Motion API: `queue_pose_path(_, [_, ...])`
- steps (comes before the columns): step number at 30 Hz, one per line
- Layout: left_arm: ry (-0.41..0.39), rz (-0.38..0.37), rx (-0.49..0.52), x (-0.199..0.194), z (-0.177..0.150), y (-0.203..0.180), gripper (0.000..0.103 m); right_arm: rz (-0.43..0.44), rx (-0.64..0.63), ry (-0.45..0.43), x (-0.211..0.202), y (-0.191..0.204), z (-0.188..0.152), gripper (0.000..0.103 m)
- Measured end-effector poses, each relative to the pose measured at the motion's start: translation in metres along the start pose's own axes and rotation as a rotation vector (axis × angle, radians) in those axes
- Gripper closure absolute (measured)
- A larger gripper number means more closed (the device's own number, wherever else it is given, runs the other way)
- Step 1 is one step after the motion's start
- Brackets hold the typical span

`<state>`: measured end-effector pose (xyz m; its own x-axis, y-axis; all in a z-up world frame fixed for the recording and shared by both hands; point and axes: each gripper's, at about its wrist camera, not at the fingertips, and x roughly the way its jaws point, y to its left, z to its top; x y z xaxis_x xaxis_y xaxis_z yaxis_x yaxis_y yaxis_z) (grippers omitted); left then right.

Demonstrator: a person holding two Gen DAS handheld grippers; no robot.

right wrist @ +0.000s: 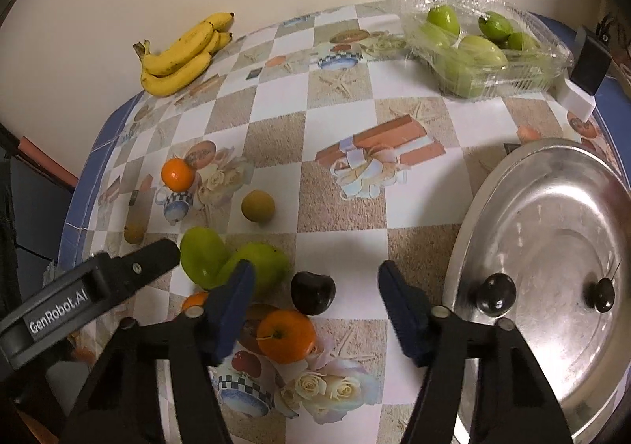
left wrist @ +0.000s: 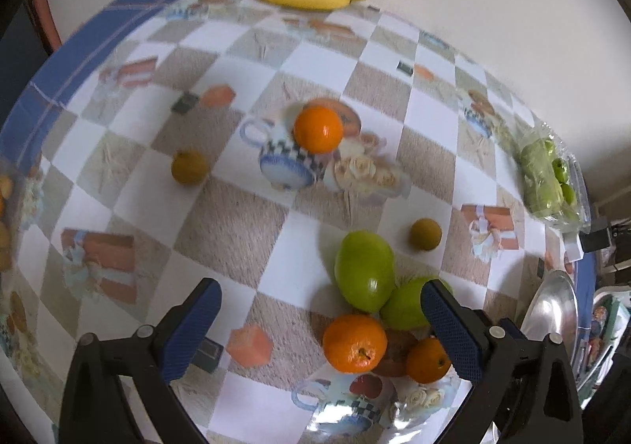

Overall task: Organize fruits
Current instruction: 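Grasp a dark cherry with the right tool while the left tool grasps an orange, then carry the cherry and the orange over the steel bowl with both tools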

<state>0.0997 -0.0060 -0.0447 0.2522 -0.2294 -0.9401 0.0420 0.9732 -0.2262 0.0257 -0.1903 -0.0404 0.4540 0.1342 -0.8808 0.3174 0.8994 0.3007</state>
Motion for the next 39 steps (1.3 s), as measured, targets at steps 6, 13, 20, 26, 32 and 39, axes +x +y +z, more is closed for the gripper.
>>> queue_pose_path(6, [0.049,-0.012,0.009,0.008,-0.007,-0.004,0.011,0.001,-0.008,0.031,0.010,0.002,-0.001,0.053])
queue_pose_path(13, [0.100,-0.047,-0.011,0.015,-0.012,-0.005,0.027,-0.007,-0.008,0.060,0.018,0.002,-0.003,0.062])
queue_pose_path(20, [0.133,-0.095,-0.047,0.014,-0.013,-0.001,0.039,-0.009,-0.005,0.078,0.022,0.003,-0.002,0.066])
queue_pose_path(26, [0.141,-0.100,-0.051,0.013,-0.016,-0.002,0.043,-0.001,0.000,0.085,0.022,0.004,-0.002,0.074])
queue_pose_path(32, [0.150,-0.110,-0.052,0.012,-0.019,-0.004,0.050,0.012,0.017,0.082,0.016,0.001,-0.002,0.074])
queue_pose_path(39, [0.158,-0.104,-0.043,0.013,-0.022,-0.006,0.060,0.029,0.039,0.069,0.006,-0.003,-0.003,0.074])
